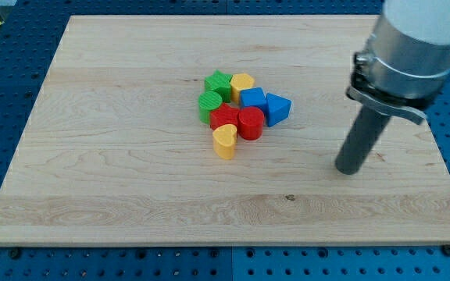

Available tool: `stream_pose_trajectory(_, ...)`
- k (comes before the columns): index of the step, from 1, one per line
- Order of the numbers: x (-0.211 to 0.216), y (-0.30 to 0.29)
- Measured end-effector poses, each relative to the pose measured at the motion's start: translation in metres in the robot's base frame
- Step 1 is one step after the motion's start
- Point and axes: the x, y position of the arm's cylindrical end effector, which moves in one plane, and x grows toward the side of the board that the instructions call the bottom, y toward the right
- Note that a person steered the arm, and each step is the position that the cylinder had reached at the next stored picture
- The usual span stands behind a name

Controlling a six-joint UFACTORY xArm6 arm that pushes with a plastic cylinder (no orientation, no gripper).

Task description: Separate the blue cube from the group of blocks

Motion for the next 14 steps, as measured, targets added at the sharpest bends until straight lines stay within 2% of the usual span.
stream_pose_trajectory(3, -0.026, -0.010)
stream_pose_trajectory(6, -0.026, -0.029)
stream_pose_trajectory(13, -0.021, -0.028)
stream_pose_trajectory(14, -0.028, -0.047)
